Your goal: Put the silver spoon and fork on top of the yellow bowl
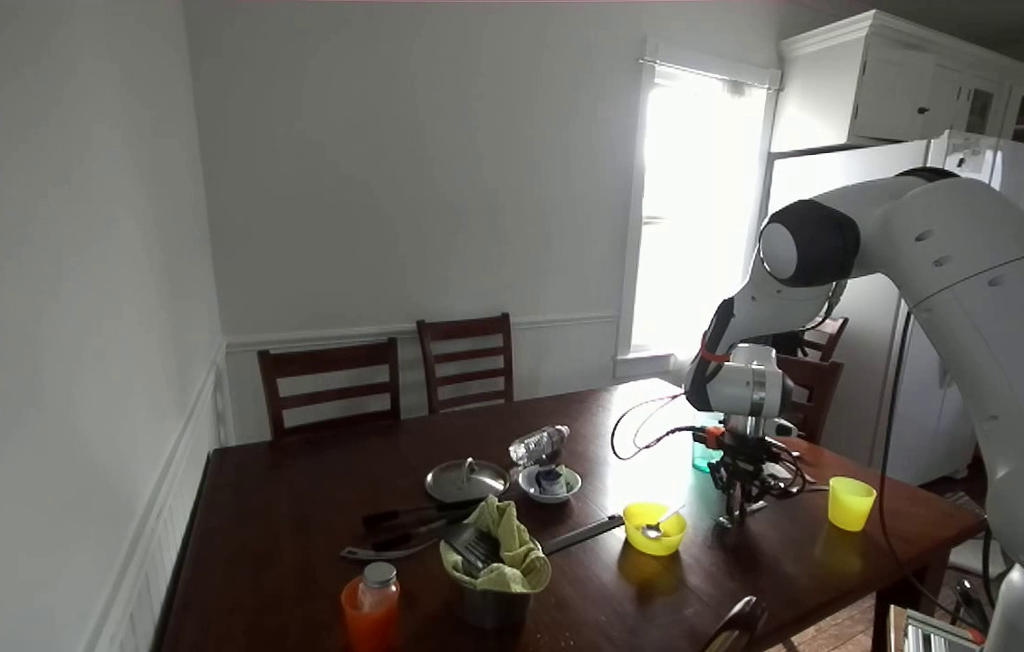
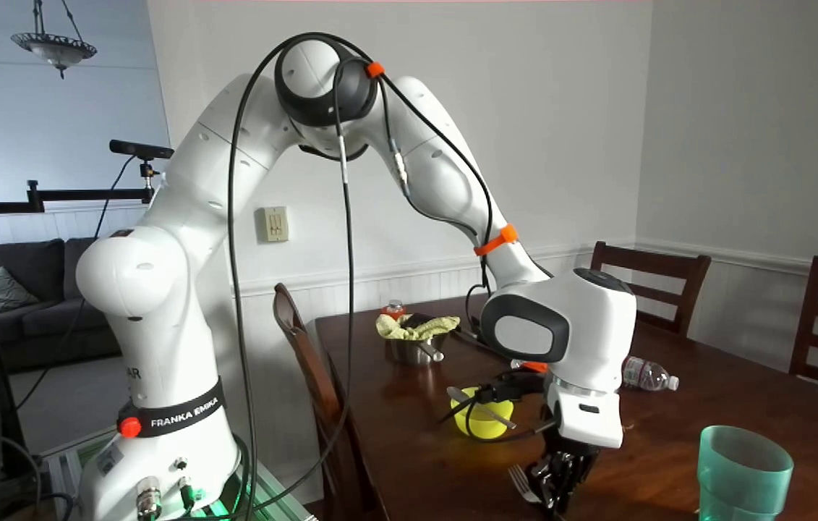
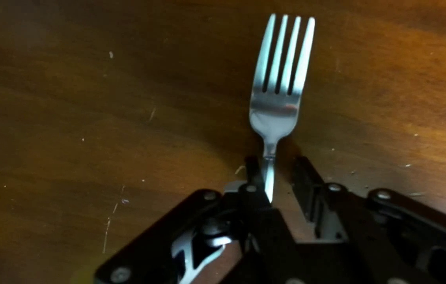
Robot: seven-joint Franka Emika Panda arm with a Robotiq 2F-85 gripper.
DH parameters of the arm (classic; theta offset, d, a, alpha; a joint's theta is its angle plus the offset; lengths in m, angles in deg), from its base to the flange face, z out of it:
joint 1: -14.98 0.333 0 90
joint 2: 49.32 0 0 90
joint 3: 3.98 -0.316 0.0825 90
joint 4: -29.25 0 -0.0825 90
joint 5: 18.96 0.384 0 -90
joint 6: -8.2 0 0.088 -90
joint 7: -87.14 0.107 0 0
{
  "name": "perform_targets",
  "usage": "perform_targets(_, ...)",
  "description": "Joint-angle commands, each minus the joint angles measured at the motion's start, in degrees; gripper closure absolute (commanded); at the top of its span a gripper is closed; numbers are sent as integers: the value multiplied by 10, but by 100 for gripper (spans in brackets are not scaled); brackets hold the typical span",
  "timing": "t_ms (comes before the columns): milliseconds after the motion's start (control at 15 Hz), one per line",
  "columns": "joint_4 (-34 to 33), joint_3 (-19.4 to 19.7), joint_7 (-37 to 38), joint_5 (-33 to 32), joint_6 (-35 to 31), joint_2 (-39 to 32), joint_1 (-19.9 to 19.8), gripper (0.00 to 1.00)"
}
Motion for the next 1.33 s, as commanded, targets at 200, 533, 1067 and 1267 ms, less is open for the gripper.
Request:
perform_targets(200, 0, -6, -10, 6, 14, 17, -7, 98)
perform_targets(533, 14, 1, -7, -9, 2, 50, 16, 98)
perform_targets(1067, 27, -7, 7, -19, 2, 112, 62, 98)
perform_targets(1267, 38, -12, 18, -25, 0, 125, 87, 98)
